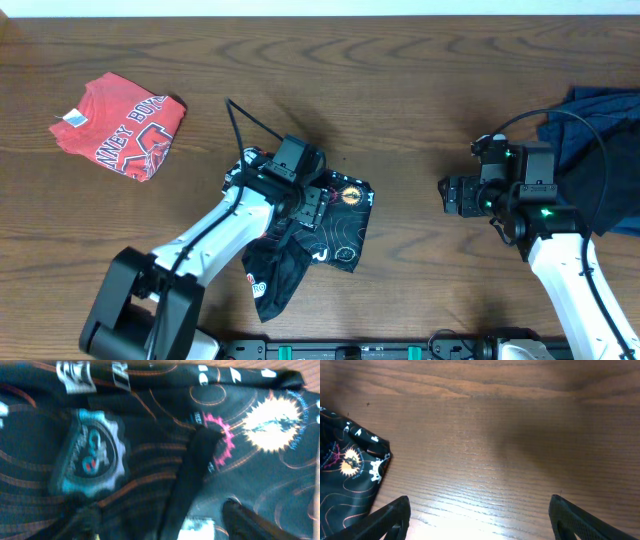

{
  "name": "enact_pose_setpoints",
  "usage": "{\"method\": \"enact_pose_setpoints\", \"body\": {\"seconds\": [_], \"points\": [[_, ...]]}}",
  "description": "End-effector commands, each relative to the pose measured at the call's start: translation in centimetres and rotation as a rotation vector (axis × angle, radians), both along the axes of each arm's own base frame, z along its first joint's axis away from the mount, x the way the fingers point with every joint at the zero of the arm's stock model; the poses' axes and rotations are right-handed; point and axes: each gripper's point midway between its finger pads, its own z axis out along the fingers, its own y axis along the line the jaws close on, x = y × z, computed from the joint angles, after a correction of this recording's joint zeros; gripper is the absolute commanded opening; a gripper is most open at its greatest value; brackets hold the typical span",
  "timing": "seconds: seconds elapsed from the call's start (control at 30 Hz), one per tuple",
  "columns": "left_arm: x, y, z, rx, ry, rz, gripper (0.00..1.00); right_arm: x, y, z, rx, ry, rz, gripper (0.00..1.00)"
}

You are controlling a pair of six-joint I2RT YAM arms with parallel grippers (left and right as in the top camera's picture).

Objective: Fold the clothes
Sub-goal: 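Lower the left gripper and release the jersey at table center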

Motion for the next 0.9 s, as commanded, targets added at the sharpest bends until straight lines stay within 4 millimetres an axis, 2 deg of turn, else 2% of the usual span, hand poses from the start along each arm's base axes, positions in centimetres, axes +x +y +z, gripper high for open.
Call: {"method": "enact_pose_setpoints", "body": {"seconds": [0.0, 0.1, 0.43, 0.5, 0.63, 0.67, 0.87], "points": [[1.1, 0.8, -0.6, 0.06, -0.051, 0.004, 0.7, 0.5, 0.0, 0.7, 0.005, -0.019, 0.004, 0.86], [1.6, 0.4, -1.0, 0.054, -0.062, 0.003, 0.63, 0.5, 0.0, 0.7, 0.005, -0.019, 0.004, 0.85], [0.0, -1.8, -1.5, 0.062, -0.049, -0.077, 0.63, 0.5, 0.0, 0.7, 0.005, -0.019, 0.004, 0.85], [0.1, -2.1, -1.5, 0.059, -0.057, -0.082, 0.55, 0.5, 0.0, 0.7, 0.005, -0.019, 0.004, 0.85], [1.4, -1.2, -1.3, 0.116, -0.119, -0.048, 0.11, 0.5, 0.0, 0.7, 0.005, -0.019, 0.004, 0.8], [1.8, -0.8, -1.1, 0.136, -0.142, -0.035, 0.06, 0.5, 0.0, 0.7, 0.005, -0.019, 0.004, 0.78], [3.6, 0.1, -0.5, 0.166, -0.212, 0.012, 0.06, 0.5, 0.0, 0.7, 0.005, -0.019, 0.004, 0.68]]}}
